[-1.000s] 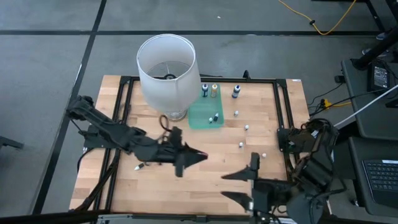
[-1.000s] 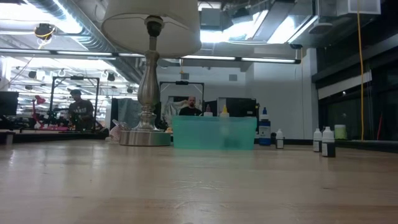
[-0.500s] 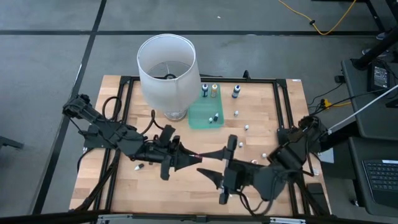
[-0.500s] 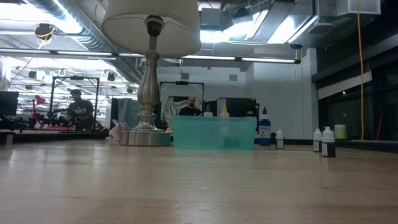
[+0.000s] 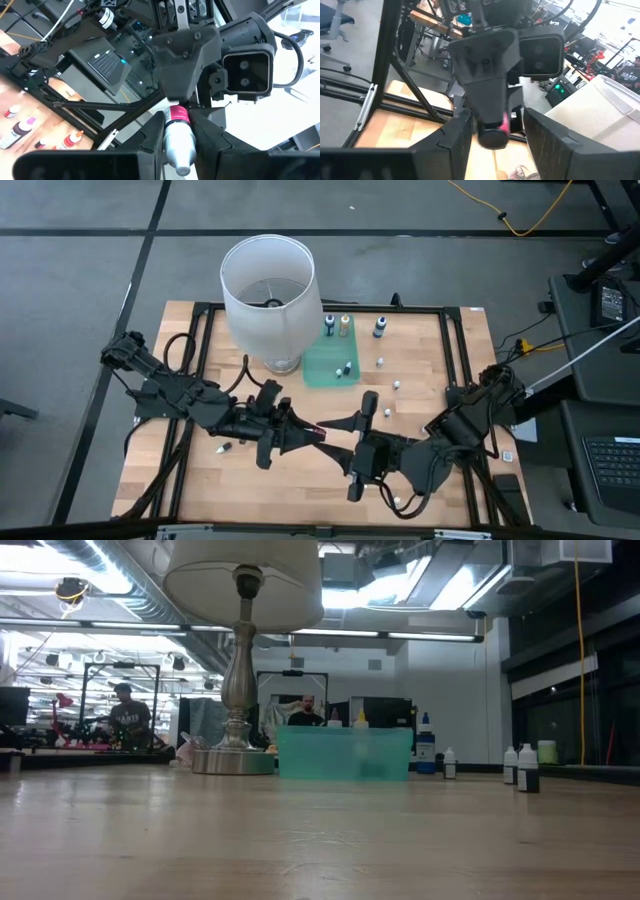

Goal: Pick & Place food coloring
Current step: Put the top left small red food coloring bottle into the green bin

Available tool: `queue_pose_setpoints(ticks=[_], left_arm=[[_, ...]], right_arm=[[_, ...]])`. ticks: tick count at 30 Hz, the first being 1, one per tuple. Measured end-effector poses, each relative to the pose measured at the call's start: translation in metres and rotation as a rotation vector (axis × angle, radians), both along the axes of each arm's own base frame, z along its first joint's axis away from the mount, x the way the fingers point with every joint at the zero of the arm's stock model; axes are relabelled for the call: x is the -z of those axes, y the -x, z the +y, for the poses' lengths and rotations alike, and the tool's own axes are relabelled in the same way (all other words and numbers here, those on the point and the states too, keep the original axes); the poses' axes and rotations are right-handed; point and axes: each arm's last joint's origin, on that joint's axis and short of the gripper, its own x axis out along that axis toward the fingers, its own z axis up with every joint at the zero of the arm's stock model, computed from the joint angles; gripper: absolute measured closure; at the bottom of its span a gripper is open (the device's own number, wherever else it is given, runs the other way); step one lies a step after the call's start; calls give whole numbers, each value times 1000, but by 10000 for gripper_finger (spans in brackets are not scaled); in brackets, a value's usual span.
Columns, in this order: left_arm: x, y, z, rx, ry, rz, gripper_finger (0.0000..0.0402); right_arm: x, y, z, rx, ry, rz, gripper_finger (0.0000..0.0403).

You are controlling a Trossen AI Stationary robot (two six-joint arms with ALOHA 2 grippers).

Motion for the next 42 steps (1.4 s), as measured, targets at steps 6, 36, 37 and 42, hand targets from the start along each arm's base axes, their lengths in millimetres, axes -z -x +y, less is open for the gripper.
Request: queue_pose_setpoints(ticks=[6,36,37,42], left_arm=[[0,0,0,-1,0,0,334],[-15,14,4,-231,-2,-67,249],[-14,15,4,-260,1,-63,248],[-13,15,6,-384,16,-49,247]], right_arm=[[2,-2,0,2,1,3,267],[-1,32,28,299,163,-42,330],[-1,33,28,326,172,-46,331],[-3,31,24,394,167,-63,328]])
